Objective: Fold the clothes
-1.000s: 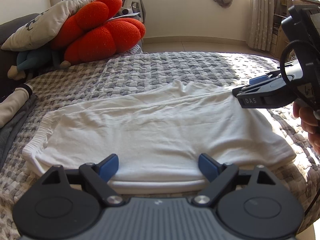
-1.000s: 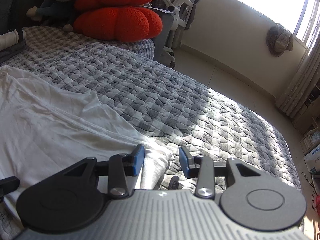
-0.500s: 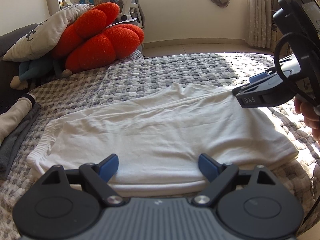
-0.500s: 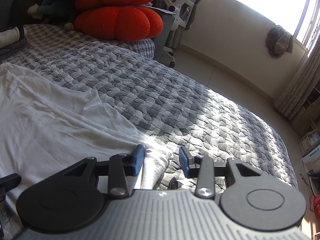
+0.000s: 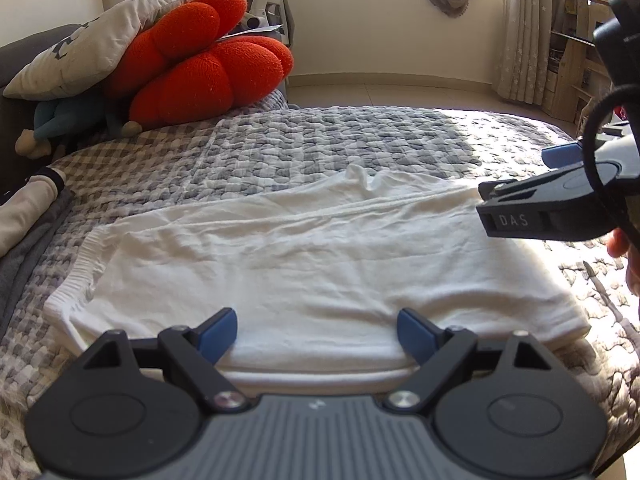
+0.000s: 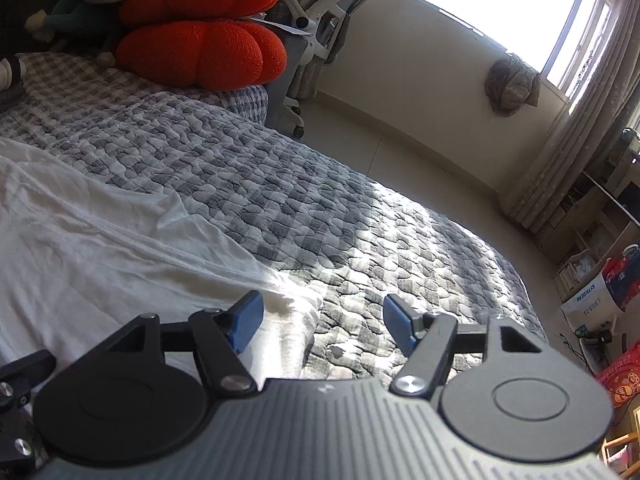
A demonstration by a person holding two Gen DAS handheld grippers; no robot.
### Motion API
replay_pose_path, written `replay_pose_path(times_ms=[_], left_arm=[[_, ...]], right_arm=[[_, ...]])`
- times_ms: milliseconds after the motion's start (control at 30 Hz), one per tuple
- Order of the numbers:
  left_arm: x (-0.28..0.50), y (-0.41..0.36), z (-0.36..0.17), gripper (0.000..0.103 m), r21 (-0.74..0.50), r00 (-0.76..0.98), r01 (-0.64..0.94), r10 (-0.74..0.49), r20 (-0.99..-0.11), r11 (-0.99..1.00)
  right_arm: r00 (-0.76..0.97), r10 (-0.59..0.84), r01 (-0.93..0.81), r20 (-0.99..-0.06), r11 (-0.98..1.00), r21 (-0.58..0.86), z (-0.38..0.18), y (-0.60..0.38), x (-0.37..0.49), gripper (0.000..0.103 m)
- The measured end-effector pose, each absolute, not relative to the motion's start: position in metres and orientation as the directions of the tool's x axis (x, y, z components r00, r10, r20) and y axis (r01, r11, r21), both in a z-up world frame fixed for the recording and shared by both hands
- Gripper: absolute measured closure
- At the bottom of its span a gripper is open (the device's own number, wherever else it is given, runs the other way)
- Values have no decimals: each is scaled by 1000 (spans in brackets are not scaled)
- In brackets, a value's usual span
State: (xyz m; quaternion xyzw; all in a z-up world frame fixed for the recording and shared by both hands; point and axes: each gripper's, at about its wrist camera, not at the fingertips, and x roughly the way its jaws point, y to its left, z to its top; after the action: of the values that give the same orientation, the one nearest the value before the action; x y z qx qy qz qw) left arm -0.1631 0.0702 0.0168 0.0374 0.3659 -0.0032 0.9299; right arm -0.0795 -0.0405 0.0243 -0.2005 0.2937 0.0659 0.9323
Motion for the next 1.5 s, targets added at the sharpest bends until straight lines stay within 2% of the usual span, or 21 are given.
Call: replay_pose_path(times_ms=[100,167,233,433,700,967,1500], left_arm=[[-160,79,20,15,13,722,18,-4,-692,1000],[-158,89,26,15,-31,726,-7,-16,-688,999],[-157,99,31,15,-73,731,-33,-26,-682,997],[-151,121,38,15,-131,734,-98,-18,-679,987],[-145,141,38,15,-186,722,-167,-8,-691,968],[-140,146,32,15,-182,705,-212,22,-709,960],[-139,147,31,15,-176,701,-218,29,-712,960]], right_arm=[[803,95,-278,-588,933,-228,37,-43,-87,21],[787,168,-305,-594,943,-137,45,-47,-92,11],[767,241,-330,-595,943,-43,53,-51,-96,7],[713,372,-353,-594,923,154,66,-55,-103,6],[672,479,-401,-565,876,267,72,-48,-115,5],[668,520,-446,-532,852,274,82,-38,-127,4],[688,492,-428,-533,869,249,81,-41,-127,4]])
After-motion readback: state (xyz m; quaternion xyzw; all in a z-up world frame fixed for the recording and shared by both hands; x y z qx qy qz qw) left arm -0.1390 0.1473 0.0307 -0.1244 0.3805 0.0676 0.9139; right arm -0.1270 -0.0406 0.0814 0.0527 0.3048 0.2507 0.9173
